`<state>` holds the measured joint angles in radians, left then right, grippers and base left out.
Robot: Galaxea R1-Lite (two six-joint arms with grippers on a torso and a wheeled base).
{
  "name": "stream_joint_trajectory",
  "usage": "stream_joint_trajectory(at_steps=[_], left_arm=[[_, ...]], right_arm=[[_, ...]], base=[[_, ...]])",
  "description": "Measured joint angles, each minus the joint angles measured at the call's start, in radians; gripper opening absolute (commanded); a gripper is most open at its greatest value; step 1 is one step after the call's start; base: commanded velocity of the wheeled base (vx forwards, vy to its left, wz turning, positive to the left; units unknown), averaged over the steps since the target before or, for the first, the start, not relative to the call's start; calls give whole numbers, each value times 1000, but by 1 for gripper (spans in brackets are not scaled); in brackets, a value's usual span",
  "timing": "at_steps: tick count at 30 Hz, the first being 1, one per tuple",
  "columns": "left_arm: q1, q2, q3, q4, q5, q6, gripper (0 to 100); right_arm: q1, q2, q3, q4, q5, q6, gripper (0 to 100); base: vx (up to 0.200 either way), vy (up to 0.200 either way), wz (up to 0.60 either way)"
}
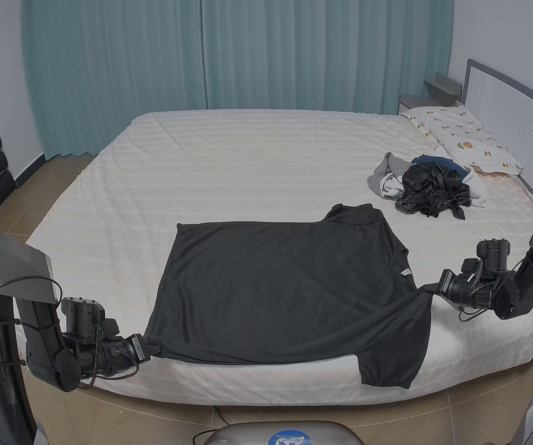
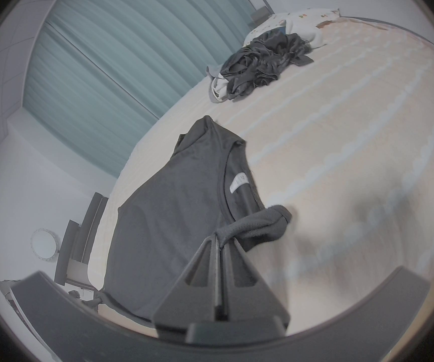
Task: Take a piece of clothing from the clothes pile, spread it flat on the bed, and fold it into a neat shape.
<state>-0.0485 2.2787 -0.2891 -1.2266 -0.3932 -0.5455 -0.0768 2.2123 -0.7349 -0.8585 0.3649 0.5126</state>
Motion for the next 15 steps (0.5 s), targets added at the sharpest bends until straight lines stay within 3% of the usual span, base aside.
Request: stream_joint_trajectory(at_steps=[5,6,15], left_arm=[[4,3,-5,0,1,0,0],[5,4,-6,0,1,0,0],[6,7,-10,0,2,0,0]], right_arm=[[11,39,-79,2,-1,0,0],[14,54,-96,2,-1,0,100],[14,131,-127,-15,-1,-2,100]], base=[[0,0,0],[0,0,0],[0,0,0]])
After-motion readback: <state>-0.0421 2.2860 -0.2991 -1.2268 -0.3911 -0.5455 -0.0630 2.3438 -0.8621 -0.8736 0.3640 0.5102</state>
